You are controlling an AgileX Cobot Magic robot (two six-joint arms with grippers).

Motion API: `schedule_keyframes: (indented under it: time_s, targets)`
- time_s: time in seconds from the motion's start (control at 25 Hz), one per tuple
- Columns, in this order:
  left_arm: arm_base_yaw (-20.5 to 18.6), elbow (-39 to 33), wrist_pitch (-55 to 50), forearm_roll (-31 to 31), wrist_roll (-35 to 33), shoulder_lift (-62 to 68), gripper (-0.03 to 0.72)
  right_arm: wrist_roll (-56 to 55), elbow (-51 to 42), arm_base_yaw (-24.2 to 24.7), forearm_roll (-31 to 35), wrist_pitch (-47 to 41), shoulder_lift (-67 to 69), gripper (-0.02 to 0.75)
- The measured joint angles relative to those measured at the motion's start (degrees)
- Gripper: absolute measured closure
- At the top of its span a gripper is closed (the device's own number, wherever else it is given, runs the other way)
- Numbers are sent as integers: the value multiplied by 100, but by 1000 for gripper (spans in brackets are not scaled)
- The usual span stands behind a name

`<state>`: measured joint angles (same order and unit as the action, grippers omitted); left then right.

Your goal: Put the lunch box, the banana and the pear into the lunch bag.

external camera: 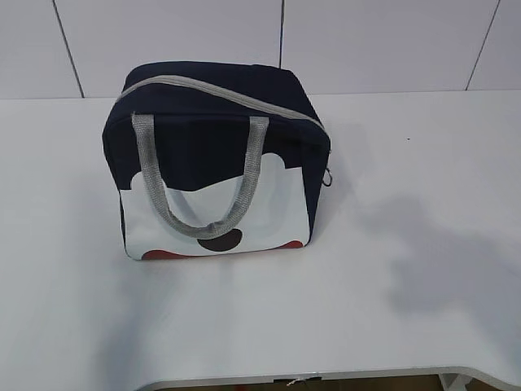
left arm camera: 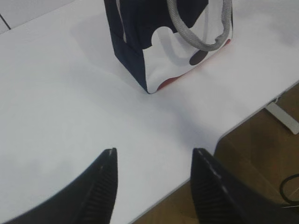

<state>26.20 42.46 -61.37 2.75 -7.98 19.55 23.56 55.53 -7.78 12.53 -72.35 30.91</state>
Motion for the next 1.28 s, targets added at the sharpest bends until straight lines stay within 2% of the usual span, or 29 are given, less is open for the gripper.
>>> schedule_keyframes:
  time_s: [0.2,0.52,0.76,1.0,1.28]
  targets:
    - [0,-468,152,241,129,-636,321,-435,-843,0,-177,405,-934,265]
    - [0,-835,166,316,290,-1103,321,-1246,-1810,0,-814,514,-2039,265]
    - [0,-1173,257,474,303,-1611,321,-1494,-2218,0,-1006,586,-2805,265]
    - [0,-1195,342,485,302,-1897,321,-1633,-2584,0,-1020,558,-3165,265]
    - [0,-1297,-128,485,302,-1897,321,-1679,-2604,0,-1057,558,-3190,265]
